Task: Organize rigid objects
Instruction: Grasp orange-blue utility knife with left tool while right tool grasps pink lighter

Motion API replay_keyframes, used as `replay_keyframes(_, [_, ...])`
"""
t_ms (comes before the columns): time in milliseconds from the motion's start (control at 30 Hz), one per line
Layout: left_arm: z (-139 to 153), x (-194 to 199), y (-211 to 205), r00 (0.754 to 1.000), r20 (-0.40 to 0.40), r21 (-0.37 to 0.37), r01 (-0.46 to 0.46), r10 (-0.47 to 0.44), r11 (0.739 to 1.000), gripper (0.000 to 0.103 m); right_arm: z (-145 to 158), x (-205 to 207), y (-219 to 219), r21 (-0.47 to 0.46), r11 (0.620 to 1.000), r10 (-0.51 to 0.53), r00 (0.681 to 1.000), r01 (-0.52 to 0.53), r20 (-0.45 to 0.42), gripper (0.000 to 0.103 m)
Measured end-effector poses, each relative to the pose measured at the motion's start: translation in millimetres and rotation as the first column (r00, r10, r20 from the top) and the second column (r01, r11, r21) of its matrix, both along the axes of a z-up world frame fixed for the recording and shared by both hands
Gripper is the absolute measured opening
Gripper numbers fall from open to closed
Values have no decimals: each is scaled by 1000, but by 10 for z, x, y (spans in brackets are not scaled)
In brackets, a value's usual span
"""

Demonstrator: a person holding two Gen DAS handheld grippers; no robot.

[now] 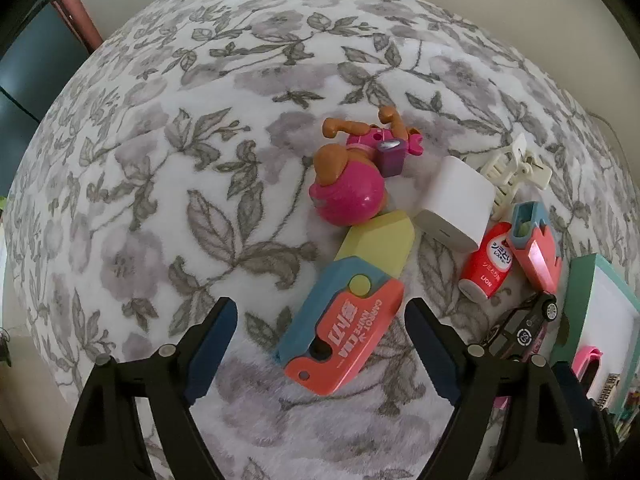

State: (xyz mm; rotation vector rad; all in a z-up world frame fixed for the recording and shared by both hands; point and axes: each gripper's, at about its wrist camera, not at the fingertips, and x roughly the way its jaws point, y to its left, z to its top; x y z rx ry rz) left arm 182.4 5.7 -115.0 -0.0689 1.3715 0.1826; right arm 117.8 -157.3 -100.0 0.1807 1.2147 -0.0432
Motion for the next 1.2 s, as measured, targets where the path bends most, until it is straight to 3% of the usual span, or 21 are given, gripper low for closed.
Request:
replay_keyframes(67, [-29,14,-8,1000,-9,-24,3,-4,1000,70,-44,17,4,-10,1000,3,1000,-3,-5,30])
replay_keyframes(167, [-114,22,-37,1000,-24,-31,6,-6,999,66,-124,50,18,-16,1000,8,1000,-8,-17,26])
replay_keyframes(733, [-191,49,-94,1000,7,-8,8,-8,1000,63,-262,30,150,-111,992,60,998,-60,-3,25])
replay_keyframes(1200, [-136,36,-235,999,5,5,47,-47,999,47,-254,17,165,-109,992,61,998,-62,-13,23])
